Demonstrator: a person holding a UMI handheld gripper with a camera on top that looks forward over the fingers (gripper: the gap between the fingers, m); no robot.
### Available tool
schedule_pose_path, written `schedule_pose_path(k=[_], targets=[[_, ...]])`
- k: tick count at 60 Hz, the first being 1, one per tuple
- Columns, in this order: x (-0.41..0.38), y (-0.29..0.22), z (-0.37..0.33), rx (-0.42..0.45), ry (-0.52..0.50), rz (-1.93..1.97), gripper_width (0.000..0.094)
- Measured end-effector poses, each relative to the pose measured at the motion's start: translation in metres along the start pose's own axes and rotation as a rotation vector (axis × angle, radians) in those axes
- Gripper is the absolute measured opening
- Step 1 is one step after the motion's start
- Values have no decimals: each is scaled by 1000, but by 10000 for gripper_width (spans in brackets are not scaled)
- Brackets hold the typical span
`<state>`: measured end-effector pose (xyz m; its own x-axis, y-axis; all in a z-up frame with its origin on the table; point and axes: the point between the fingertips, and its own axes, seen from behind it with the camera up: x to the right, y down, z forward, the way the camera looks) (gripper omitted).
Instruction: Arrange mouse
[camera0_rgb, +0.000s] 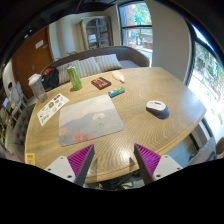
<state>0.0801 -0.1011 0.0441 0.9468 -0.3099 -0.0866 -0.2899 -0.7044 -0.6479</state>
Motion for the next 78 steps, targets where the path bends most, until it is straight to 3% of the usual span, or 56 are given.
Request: schedule_pose_path(k=[25, 55, 60, 64, 71, 78], targets=[[185, -37, 50, 78, 247, -1, 819], [220, -120, 160, 135, 20, -94, 805], [224, -133, 172, 137, 21, -69, 714], [223, -140, 180, 137, 19, -69, 567], [226, -139, 180, 129, 28, -63, 558], [227, -139, 181, 72, 20, -44, 491]])
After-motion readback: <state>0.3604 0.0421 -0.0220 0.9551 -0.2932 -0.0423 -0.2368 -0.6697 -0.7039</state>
